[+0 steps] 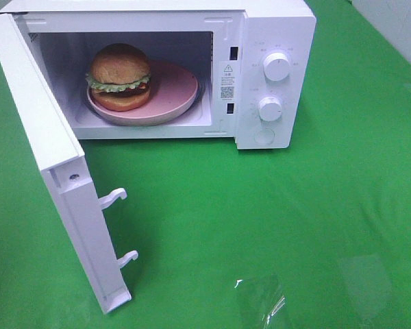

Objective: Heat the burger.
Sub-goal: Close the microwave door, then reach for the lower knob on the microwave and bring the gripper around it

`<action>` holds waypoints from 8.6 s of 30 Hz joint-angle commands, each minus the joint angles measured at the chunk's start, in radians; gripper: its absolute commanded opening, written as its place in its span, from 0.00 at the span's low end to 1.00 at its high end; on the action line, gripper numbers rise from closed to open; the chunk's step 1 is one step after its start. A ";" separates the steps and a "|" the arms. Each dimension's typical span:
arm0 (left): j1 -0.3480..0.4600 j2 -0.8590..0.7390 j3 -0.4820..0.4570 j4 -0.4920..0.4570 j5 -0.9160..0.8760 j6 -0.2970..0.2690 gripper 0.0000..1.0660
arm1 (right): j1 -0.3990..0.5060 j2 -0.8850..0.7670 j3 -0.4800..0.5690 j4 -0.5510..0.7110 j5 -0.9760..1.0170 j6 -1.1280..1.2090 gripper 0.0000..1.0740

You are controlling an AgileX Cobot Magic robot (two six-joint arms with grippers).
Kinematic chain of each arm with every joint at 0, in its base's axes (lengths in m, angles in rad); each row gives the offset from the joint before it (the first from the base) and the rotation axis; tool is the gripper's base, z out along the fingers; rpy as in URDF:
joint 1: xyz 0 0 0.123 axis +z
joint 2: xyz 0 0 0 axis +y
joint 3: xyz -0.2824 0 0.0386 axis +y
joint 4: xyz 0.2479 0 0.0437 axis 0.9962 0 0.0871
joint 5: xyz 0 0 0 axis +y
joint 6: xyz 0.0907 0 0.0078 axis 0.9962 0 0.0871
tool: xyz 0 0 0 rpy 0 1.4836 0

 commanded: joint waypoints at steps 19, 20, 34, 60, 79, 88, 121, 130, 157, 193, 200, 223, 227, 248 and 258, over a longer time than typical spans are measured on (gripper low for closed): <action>-0.006 0.477 0.285 0.040 -0.911 -0.064 0.00 | -0.005 -0.028 0.000 0.000 -0.009 0.001 0.70; -0.006 0.477 0.285 0.040 -0.911 -0.064 0.00 | -0.005 -0.028 0.000 0.000 -0.009 0.001 0.70; -0.006 0.791 0.266 0.470 -1.197 -0.365 0.00 | -0.005 -0.028 0.000 0.000 -0.009 0.001 0.70; -0.268 1.190 0.135 0.516 -1.309 -0.353 0.00 | -0.005 -0.028 0.000 0.000 -0.009 0.001 0.70; -0.497 1.319 0.006 0.315 -1.310 -0.266 0.00 | -0.005 -0.028 0.000 0.000 -0.009 0.001 0.69; -0.604 1.399 -0.096 0.197 -1.283 -0.216 0.00 | -0.005 -0.028 0.000 0.000 -0.009 0.002 0.68; -0.719 1.585 -0.407 0.186 -1.142 -0.224 0.00 | -0.005 -0.028 0.000 0.000 -0.009 0.001 0.67; -0.772 1.637 -0.489 0.176 -1.125 -0.220 0.00 | -0.005 -0.028 0.000 0.000 -0.009 0.001 0.67; -0.802 1.770 -0.742 0.113 -1.031 -0.171 0.00 | -0.005 -0.028 0.000 0.000 -0.009 0.001 0.67; -0.760 1.758 -0.828 0.008 -0.890 -0.090 0.00 | -0.005 -0.028 0.000 0.000 -0.009 0.001 0.67; -0.832 1.716 -0.828 0.007 -0.649 -0.091 0.25 | -0.005 -0.028 0.000 0.000 -0.009 0.002 0.67; -0.970 1.673 -0.828 -0.063 0.109 -0.093 0.94 | -0.005 -0.028 0.000 0.000 -0.009 0.001 0.66; -0.970 1.673 -0.829 -0.053 0.309 -0.092 0.94 | -0.005 -0.028 0.000 0.000 -0.009 0.001 0.66; -0.707 1.403 -0.829 0.079 0.629 -0.167 0.94 | -0.005 -0.028 0.000 0.000 -0.009 0.002 0.66; -0.360 1.222 -0.829 0.049 0.738 -0.063 0.94 | -0.005 -0.028 0.000 0.000 -0.009 0.002 0.66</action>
